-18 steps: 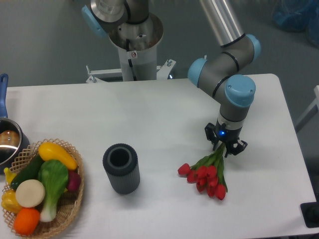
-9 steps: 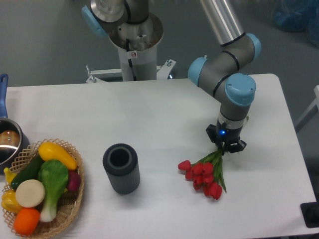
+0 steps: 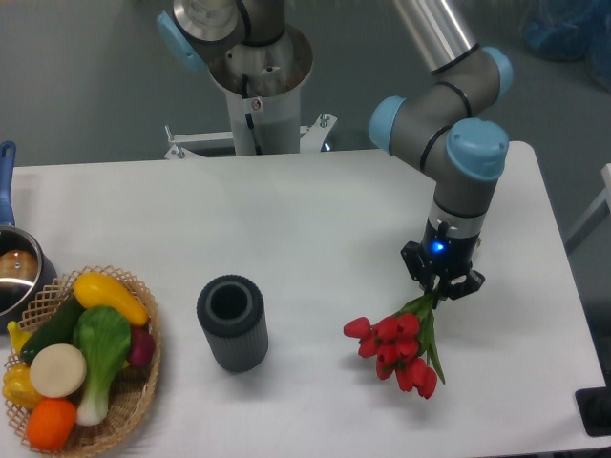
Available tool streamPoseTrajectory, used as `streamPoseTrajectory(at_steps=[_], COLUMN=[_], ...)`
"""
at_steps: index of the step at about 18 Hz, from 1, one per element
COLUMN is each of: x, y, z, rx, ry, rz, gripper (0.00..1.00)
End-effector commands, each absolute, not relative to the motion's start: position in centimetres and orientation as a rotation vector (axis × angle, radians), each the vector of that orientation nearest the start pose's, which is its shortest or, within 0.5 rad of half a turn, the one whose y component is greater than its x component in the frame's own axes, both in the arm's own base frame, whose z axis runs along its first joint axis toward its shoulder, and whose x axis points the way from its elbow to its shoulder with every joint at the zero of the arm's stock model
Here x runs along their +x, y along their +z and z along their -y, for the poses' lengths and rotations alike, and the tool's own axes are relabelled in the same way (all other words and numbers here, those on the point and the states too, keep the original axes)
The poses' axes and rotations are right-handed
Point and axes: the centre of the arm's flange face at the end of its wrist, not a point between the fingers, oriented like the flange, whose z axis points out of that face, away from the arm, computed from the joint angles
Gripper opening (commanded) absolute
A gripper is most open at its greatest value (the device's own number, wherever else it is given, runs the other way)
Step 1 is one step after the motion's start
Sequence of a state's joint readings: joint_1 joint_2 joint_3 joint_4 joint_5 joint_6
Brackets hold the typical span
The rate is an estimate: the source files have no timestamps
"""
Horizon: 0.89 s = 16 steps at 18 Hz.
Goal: Pick up the flowers from the table
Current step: 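Lift the gripped tulips up off the table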
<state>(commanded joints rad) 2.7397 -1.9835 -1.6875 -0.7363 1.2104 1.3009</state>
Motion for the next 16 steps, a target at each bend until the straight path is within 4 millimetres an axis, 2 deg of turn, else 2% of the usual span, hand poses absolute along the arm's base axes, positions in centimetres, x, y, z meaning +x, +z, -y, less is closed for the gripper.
streamPoseTrajectory(at_steps=[4, 5, 6, 8, 10, 16], x=[-52.4, -52.1, -52.1, -52.2, -51.8, -51.4], y=[35.9, 38.3, 39.6, 41.2, 43.0, 44.7], z=[-42.9, -44.3, -44.7, -45.1, -44.5, -43.3], rx=[-2.509, -2.417, -2.367, -2.300, -2.269, -2.197], ry=[0.248, 0.217, 0.195, 0.160, 0.157, 0.122], rz=[-0.173, -0.166, -0.151, -0.127, -0.103, -0.089], gripper=[0.14, 0.14, 0.14, 0.14, 0.14, 0.14])
